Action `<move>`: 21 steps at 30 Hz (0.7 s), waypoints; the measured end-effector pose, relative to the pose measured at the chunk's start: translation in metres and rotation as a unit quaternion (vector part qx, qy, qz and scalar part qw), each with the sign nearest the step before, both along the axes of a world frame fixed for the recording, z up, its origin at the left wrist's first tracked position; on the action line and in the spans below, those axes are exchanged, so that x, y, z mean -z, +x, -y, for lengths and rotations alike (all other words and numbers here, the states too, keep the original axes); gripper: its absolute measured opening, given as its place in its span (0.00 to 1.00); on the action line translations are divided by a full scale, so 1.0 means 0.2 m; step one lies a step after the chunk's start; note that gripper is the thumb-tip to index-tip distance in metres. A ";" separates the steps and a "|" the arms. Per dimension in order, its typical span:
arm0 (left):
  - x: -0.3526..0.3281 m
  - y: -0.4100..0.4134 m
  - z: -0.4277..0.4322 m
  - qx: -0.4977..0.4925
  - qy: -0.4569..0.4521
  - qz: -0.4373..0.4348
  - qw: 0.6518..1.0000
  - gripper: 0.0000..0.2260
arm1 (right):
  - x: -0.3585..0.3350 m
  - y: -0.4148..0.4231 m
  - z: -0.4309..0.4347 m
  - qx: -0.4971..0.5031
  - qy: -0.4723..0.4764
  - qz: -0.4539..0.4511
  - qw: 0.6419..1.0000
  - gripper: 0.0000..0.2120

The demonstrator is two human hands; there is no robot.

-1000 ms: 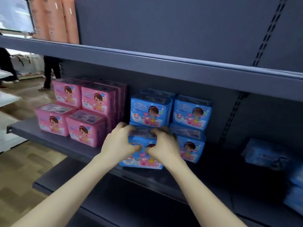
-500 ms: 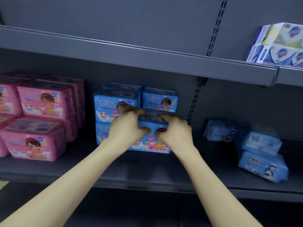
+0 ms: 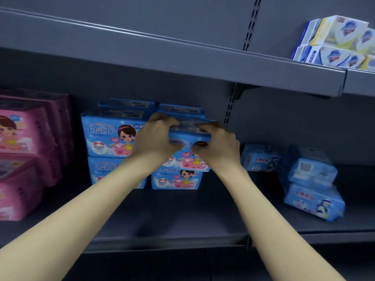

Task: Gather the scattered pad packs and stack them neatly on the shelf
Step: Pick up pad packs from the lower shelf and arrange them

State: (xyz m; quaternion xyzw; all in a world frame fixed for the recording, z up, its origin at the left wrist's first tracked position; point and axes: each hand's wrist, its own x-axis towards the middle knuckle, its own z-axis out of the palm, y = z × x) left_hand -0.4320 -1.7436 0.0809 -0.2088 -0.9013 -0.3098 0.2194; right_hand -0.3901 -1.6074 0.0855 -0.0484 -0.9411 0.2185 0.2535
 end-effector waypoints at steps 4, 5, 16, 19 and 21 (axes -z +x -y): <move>0.02 -0.07 -0.01 0.000 0.008 -0.015 1.000 0.22 | 0.02 -0.06 -0.03 -0.010 0.009 -0.019 1.000 0.19; 0.02 -0.09 -0.01 0.002 0.009 -0.016 1.000 0.22 | 0.02 -0.08 -0.03 -0.012 0.013 -0.020 1.000 0.19; 0.14 -0.15 -0.02 -0.008 -0.032 -0.059 0.998 0.27 | 0.16 -0.20 -0.11 -0.046 0.105 -0.031 0.993 0.29; 0.17 -0.14 -0.04 -0.029 -0.061 -0.101 0.993 0.28 | 0.23 -0.22 -0.12 -0.056 0.126 -0.093 0.986 0.33; 0.18 -0.14 -0.04 -0.017 -0.089 -0.140 0.986 0.28 | 0.26 -0.24 -0.11 -0.057 0.128 -0.154 0.978 0.33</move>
